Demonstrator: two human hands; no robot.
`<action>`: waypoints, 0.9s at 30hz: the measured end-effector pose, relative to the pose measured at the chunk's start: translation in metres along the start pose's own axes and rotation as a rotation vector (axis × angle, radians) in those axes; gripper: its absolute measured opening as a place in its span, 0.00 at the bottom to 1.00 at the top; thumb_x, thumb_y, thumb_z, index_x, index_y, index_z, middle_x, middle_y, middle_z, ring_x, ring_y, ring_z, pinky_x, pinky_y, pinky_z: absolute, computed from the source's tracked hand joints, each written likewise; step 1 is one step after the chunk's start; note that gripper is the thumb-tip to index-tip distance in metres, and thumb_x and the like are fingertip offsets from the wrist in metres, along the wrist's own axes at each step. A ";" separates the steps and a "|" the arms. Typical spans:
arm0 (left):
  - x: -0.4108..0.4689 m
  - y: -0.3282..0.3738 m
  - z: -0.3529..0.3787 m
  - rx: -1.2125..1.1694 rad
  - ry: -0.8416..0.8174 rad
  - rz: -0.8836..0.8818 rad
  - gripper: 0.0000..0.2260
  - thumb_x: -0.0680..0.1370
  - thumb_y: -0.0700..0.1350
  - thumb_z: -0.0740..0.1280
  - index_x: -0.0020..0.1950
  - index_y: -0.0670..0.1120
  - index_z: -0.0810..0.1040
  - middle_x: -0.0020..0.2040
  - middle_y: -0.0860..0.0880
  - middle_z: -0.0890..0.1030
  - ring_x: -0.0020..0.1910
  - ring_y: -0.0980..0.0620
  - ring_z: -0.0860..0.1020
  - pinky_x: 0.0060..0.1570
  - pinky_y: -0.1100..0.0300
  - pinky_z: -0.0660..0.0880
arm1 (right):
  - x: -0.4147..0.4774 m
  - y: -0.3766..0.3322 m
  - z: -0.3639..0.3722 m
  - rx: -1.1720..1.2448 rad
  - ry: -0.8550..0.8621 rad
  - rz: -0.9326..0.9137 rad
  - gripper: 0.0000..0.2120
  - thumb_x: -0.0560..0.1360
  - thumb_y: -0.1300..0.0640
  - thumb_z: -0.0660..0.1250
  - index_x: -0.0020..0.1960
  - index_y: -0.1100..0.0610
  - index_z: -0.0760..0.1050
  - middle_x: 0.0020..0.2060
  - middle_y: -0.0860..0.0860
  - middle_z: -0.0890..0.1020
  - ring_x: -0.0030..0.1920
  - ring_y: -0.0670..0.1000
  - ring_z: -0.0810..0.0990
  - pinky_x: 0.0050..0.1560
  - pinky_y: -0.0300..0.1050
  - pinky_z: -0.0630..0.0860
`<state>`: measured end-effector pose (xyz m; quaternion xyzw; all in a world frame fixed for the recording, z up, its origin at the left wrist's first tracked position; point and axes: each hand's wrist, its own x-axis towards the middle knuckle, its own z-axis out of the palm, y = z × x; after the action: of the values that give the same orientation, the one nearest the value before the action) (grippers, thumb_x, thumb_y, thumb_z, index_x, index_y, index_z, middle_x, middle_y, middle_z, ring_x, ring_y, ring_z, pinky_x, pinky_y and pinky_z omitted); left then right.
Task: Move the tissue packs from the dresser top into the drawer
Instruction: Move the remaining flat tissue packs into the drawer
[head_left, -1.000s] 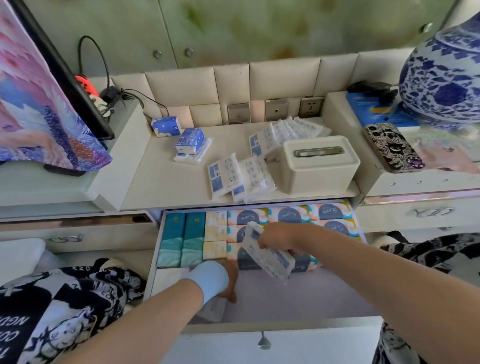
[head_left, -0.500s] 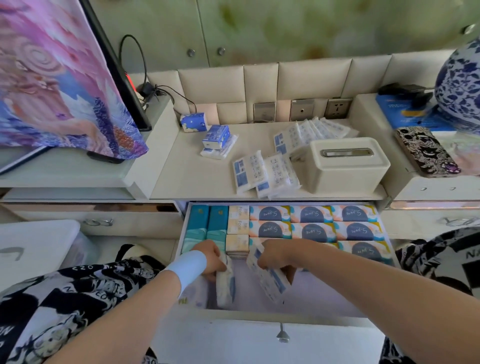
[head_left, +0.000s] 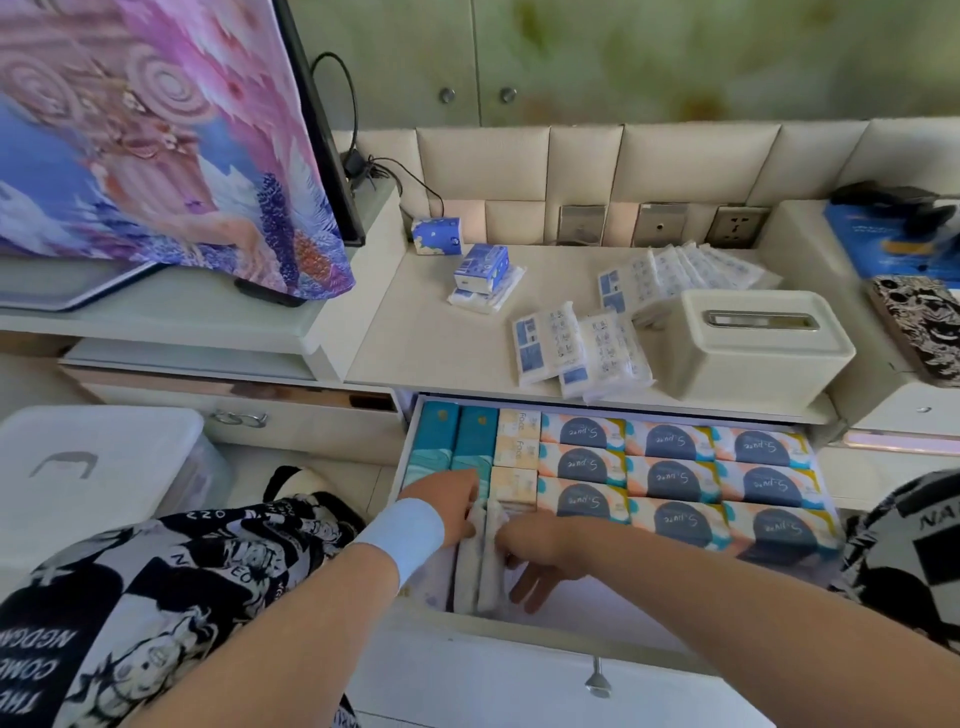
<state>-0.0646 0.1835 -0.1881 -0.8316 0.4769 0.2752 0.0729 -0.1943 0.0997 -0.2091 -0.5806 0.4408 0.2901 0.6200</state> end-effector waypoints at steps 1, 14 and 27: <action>0.001 -0.002 0.002 -0.036 0.021 0.059 0.15 0.75 0.45 0.70 0.61 0.50 0.72 0.56 0.48 0.76 0.50 0.48 0.76 0.49 0.56 0.74 | 0.002 0.000 -0.003 -0.030 0.002 0.007 0.19 0.80 0.61 0.55 0.70 0.64 0.62 0.64 0.60 0.72 0.47 0.62 0.83 0.54 0.62 0.80; 0.007 -0.009 0.000 0.259 -0.035 0.076 0.14 0.77 0.40 0.64 0.60 0.49 0.81 0.56 0.45 0.81 0.53 0.43 0.79 0.50 0.54 0.76 | 0.001 -0.003 -0.006 -0.213 -0.068 -0.042 0.29 0.82 0.66 0.55 0.80 0.52 0.54 0.69 0.57 0.73 0.57 0.58 0.82 0.56 0.58 0.80; -0.007 0.000 0.004 0.174 -0.075 0.188 0.31 0.68 0.45 0.78 0.65 0.50 0.65 0.63 0.45 0.70 0.56 0.42 0.76 0.54 0.50 0.75 | 0.002 -0.005 0.005 -0.148 -0.015 -0.072 0.22 0.81 0.66 0.56 0.75 0.60 0.62 0.62 0.60 0.76 0.49 0.61 0.83 0.57 0.60 0.80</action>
<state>-0.0688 0.1899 -0.1879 -0.7629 0.5718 0.2692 0.1364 -0.1880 0.1036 -0.2092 -0.6383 0.3923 0.3036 0.5886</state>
